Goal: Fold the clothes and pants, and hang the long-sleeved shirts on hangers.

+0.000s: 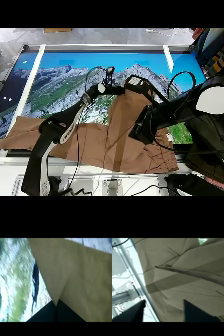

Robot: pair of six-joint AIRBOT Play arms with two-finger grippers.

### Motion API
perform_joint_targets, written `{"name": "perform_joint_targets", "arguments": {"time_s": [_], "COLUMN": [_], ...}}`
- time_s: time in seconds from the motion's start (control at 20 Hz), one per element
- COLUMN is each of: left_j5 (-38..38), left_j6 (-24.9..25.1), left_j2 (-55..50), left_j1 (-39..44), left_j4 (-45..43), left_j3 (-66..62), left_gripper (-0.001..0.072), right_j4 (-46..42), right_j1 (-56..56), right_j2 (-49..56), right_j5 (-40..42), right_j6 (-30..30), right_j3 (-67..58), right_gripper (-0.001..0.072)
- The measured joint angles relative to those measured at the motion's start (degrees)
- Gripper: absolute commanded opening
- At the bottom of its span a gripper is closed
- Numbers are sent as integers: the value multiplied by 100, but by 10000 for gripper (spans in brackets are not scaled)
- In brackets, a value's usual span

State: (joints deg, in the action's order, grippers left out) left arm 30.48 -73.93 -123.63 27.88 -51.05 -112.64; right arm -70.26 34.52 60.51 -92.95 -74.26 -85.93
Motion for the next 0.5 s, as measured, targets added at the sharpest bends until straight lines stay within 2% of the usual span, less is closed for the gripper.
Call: {"name": "perform_joint_targets", "arguments": {"time_s": [0.05, 0.1, 0.3, 0.5], "left_j5": [-98, -208, -291, 26], "left_j6": [83, 157, 205, -315], "left_j2": [122, 275, 901, 1482], "left_j1": [-70, -153, -549, -1097], "left_j4": [-83, -223, -1386, -2726], "left_j3": [-15, -28, -46, -48], "left_gripper": [14, 13, 12, 13], "right_j4": [-188, -415, -1578, -2153], "right_j1": [0, 0, -92, -798], "right_j2": [0, 0, 0, 0], "right_j5": [61, 142, 382, 562], "right_j6": [4, 7, 28, 140], "right_j3": [0, -2, 0, 11], "right_gripper": [87, 29, 29, 29]}}
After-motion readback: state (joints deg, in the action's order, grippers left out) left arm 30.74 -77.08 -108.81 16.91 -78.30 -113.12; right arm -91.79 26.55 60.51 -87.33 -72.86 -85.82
